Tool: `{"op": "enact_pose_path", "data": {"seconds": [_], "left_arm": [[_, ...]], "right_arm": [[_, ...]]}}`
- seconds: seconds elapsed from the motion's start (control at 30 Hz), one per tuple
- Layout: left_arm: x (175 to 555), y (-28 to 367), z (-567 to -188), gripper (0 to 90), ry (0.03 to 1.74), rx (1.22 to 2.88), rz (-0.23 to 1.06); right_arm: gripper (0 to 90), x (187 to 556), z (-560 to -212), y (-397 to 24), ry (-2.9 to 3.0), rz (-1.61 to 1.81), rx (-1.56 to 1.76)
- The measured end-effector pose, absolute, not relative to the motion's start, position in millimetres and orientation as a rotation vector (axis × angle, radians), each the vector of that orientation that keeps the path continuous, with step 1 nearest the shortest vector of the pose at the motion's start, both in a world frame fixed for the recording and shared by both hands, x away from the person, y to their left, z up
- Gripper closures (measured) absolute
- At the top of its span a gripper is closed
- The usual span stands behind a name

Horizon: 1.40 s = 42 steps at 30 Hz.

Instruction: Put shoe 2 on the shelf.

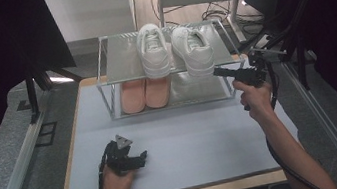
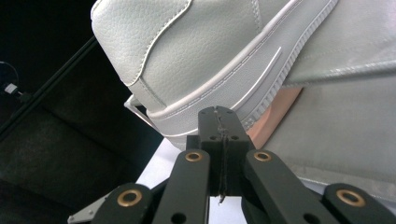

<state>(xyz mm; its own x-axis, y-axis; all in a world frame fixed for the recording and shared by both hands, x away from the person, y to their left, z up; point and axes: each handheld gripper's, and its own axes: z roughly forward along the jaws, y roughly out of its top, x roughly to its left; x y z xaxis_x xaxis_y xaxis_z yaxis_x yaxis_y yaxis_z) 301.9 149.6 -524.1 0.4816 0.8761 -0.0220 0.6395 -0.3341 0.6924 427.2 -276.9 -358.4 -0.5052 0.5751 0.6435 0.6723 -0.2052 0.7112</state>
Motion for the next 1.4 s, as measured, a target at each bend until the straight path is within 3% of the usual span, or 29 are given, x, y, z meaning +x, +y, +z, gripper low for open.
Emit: {"op": "enact_pose_path", "data": {"seconds": [0.93,1.4], "left_arm": [[301.8,149.7,-524.0,12.6,1.249,2.087,0.471],[301.7,149.6,-524.1,12.6,1.25,2.085,0.472]], "right_arm": [[90.0,457.5,-363.0,-231.3,-1.968,-1.831,-1.52],[86.8,472.2,-358.8,-247.9,-2.0,-1.829,-1.683]]}}
